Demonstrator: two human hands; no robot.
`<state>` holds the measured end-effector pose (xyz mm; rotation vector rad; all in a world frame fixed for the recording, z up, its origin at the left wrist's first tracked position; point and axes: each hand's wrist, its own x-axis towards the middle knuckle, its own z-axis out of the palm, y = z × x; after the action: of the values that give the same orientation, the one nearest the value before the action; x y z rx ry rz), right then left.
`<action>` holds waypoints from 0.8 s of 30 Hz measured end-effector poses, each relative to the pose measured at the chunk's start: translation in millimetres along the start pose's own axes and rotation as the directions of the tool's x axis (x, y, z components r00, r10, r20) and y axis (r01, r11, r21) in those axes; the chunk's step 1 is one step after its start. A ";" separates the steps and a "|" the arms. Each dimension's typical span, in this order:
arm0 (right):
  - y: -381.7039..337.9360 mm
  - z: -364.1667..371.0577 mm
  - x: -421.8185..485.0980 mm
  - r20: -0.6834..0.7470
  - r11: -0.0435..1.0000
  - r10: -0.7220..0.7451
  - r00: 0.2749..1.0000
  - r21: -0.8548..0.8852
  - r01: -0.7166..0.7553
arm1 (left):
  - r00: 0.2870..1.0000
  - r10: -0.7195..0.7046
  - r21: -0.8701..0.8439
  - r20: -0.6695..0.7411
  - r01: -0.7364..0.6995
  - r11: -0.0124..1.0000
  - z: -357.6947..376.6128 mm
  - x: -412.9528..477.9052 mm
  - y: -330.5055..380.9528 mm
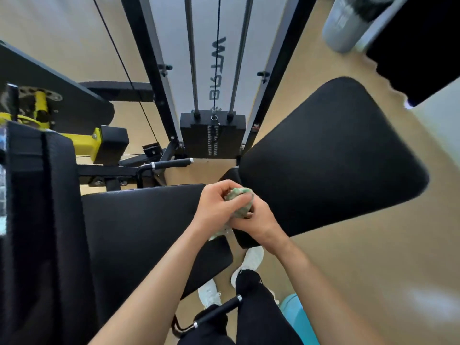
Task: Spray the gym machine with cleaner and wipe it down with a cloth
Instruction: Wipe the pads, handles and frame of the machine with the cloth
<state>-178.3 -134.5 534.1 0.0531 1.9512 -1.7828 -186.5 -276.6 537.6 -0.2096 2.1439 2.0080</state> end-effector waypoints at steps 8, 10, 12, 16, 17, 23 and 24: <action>16.1 -43.7 -49.1 -0.468 0.970 -0.041 0.883 -0.230 -0.076 | 0.989 0.092 0.103 0.115 -0.104 0.989 35.1 26.3 34.4; 13.2 -59.3 -58.9 -0.527 0.957 -0.098 0.844 -0.281 -0.064 | 0.985 0.097 0.117 0.145 -0.114 0.987 44.2 31.4 41.9; 8.6 -74.1 -66.9 -0.570 0.953 -0.138 0.810 -0.300 -0.049 | 0.983 0.083 0.123 0.165 -0.104 0.987 54.0 36.7 50.4; -6.1 -100.8 -78.8 -0.620 0.939 -0.248 0.744 -0.343 0.027 | 0.984 0.078 0.144 0.162 -0.101 0.984 72.7 50.9 68.8; -11.1 -107.7 -80.6 -0.631 0.928 -0.290 0.720 -0.370 0.050 | 0.984 0.089 0.150 0.156 -0.113 0.982 77.2 55.7 73.1; -34.1 -156.1 -82.4 -0.686 0.839 -0.465 0.560 -0.543 0.033 | 0.984 0.135 0.216 0.115 -0.158 0.964 102.2 86.6 88.0; -37.7 -166.4 -81.1 -0.664 0.778 -0.531 0.526 -0.628 -0.007 | 0.984 0.137 0.220 0.112 -0.159 0.962 107.3 91.1 88.9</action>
<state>-174.8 41.1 603.7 0.4816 3.3069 -1.3248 -290.9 -160.7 595.6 0.0830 2.3663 1.7813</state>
